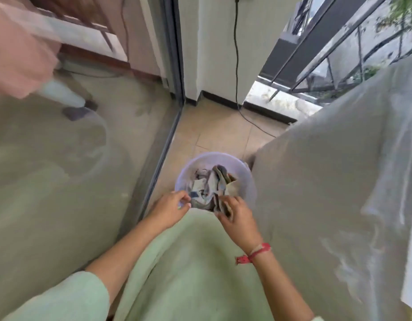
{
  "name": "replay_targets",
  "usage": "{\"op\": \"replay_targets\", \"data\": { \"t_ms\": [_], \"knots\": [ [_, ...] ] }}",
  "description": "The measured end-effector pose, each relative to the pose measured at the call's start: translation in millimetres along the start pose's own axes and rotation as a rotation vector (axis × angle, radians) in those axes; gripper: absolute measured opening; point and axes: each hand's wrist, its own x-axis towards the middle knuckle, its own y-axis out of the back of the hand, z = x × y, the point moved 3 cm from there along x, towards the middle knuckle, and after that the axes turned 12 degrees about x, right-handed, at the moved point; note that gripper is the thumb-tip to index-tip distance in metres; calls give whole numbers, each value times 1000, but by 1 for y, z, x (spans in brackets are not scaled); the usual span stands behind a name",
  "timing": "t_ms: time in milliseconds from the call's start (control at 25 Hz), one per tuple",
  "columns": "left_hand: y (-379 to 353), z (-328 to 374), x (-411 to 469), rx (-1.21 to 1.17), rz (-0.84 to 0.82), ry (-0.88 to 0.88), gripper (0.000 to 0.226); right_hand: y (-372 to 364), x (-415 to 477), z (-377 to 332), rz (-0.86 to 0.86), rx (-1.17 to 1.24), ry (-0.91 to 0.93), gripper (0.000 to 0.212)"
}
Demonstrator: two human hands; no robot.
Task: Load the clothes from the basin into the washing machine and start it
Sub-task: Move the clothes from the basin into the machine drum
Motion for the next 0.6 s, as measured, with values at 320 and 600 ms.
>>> {"op": "replay_targets", "data": {
  "t_ms": [320, 600],
  "knots": [
    [-109, -88, 136, 349, -105, -9, 37, -120, 181, 156, -194, -483, -125, 77],
    [-175, -120, 116, 386, -90, -46, 65, -167, 202, 212, -19, -426, -36, 33]
  ]
}}
